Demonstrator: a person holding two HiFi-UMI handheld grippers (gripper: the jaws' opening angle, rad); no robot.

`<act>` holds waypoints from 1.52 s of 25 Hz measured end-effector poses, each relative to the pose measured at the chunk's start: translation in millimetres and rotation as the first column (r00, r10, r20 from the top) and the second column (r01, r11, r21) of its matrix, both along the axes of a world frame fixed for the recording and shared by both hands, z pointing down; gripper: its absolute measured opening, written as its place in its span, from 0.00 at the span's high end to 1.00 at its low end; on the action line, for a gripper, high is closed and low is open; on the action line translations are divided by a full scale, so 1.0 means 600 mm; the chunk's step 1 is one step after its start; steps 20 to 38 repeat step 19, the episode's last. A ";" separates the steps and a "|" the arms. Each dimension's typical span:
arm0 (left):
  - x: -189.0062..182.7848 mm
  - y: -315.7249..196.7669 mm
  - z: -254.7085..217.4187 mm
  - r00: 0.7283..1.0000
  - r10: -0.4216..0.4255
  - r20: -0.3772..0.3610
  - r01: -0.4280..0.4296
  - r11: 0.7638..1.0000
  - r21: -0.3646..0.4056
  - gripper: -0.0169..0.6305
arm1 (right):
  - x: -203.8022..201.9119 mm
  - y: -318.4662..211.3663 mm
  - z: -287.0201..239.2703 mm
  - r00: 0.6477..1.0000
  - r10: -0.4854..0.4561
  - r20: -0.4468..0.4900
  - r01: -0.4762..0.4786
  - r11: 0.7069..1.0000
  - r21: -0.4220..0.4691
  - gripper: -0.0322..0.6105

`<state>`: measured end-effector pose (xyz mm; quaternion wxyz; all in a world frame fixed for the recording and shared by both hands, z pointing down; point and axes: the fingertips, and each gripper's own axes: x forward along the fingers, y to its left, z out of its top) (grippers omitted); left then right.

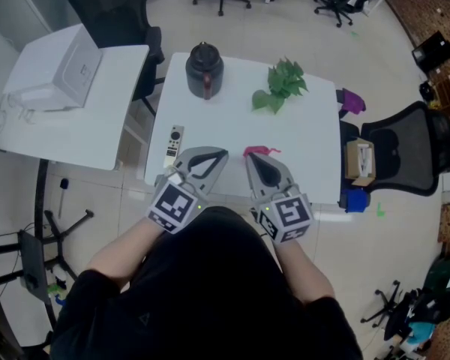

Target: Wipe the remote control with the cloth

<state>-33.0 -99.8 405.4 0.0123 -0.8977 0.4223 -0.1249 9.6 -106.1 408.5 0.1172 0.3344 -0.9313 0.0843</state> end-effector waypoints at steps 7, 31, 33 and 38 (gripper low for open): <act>0.003 -0.002 0.007 1.000 0.001 0.005 -0.001 1.000 -0.020 0.97 | -0.005 0.001 -0.001 1.000 -0.005 0.005 0.005 1.000 -0.002 0.95; 0.003 -0.004 0.009 1.000 -0.013 0.007 0.013 0.999 -0.038 0.97 | -0.010 0.005 -0.002 1.000 -0.023 0.008 0.023 1.000 -0.007 0.95; 0.003 -0.004 0.009 1.000 -0.013 0.007 0.013 0.999 -0.038 0.97 | -0.010 0.005 -0.002 1.000 -0.023 0.008 0.023 1.000 -0.007 0.95; 0.003 -0.004 0.009 1.000 -0.013 0.007 0.013 0.999 -0.038 0.97 | -0.010 0.005 -0.002 1.000 -0.023 0.008 0.023 1.000 -0.007 0.95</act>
